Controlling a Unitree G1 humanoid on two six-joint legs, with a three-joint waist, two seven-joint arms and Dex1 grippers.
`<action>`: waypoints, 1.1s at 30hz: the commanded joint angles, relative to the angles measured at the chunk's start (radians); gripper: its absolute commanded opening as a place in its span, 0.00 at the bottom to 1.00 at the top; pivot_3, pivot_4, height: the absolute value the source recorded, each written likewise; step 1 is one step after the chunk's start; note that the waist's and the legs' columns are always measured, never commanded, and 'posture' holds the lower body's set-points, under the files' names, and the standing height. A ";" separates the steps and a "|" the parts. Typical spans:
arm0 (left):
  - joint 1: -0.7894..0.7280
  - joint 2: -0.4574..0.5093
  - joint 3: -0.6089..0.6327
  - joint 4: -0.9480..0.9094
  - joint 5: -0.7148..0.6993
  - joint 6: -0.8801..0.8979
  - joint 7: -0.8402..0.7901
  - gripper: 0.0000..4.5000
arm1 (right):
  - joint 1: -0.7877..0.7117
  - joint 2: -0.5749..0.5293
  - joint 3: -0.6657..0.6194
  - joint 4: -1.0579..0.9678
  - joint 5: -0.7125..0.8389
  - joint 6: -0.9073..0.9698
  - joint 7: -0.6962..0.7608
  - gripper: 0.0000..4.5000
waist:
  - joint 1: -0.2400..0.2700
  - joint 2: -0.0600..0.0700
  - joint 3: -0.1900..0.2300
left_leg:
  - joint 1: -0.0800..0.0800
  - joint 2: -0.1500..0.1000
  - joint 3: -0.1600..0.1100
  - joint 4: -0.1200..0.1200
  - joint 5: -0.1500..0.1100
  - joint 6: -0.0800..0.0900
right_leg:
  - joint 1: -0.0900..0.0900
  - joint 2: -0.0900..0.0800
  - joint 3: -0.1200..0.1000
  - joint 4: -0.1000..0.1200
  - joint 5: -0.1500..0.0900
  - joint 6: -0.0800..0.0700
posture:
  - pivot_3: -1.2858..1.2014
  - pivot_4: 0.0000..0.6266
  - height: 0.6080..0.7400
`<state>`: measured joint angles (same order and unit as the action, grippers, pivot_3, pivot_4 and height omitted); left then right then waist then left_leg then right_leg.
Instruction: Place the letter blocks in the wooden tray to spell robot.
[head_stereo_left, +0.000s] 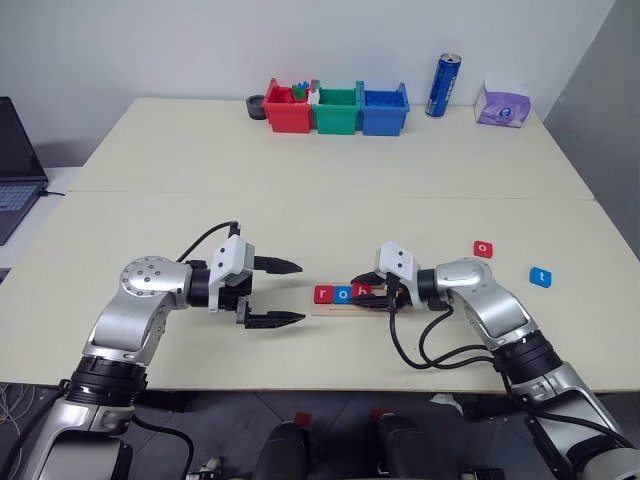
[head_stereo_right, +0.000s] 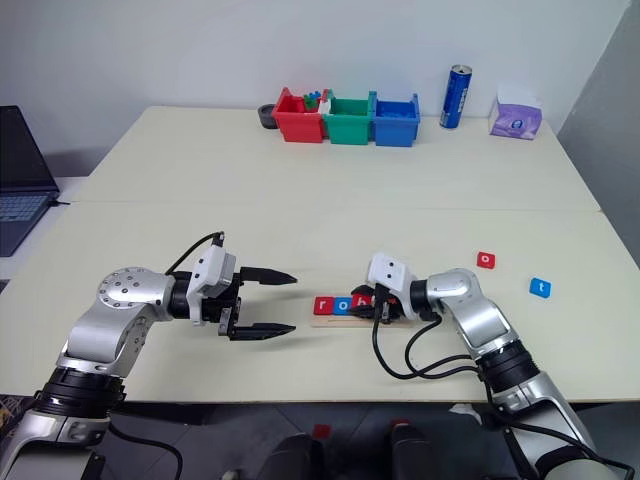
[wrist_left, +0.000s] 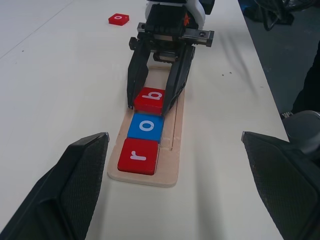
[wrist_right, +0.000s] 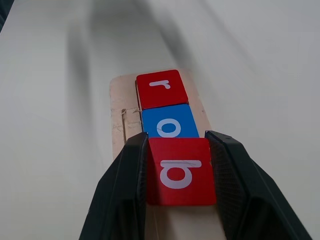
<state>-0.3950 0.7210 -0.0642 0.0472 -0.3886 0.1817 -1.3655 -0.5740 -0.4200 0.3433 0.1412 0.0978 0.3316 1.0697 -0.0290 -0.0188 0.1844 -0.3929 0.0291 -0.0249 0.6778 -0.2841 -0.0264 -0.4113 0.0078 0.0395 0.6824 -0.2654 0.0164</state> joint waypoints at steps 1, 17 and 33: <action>-0.013 0.002 0.004 -0.032 0.000 -0.017 -0.001 1.00 | -0.007 0.001 0.004 -0.007 -0.005 -0.024 0.007 0.32 | 0.000 0.000 0.000 | 0.000 0.000 0.000 0.000 0.000 0.000 | 0.000 0.000 0.000 0.000 0.000 0.000 | 0.52 0.24 1.00; -0.007 0.003 0.005 -0.036 -0.003 -0.015 0.007 1.00 | -0.028 -0.005 0.000 0.026 -0.007 -0.043 0.022 0.32 | 0.000 0.000 0.000 | 0.000 0.000 0.000 0.000 0.000 0.000 | 0.000 0.000 0.000 0.000 0.000 0.000 | 0.52 0.24 1.00; -0.007 0.003 0.005 -0.036 -0.001 -0.014 0.011 1.00 | -0.036 -0.009 0.001 0.051 -0.012 -0.064 0.028 0.32 | 0.000 0.000 0.000 | 0.000 0.000 0.000 0.000 0.000 0.000 | 0.000 0.000 0.000 0.000 0.000 0.000 | 0.52 0.24 1.00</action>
<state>-0.3950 0.7209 -0.0730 0.0440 -0.3874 0.1815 -1.3610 -0.5956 -0.4211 0.3542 0.2015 0.0913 0.2840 1.0909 -0.0292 -0.0188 0.1844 -0.3928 0.0291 -0.0249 0.6778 -0.2841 -0.0264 -0.4112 0.0078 0.0396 0.6825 -0.2654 0.0163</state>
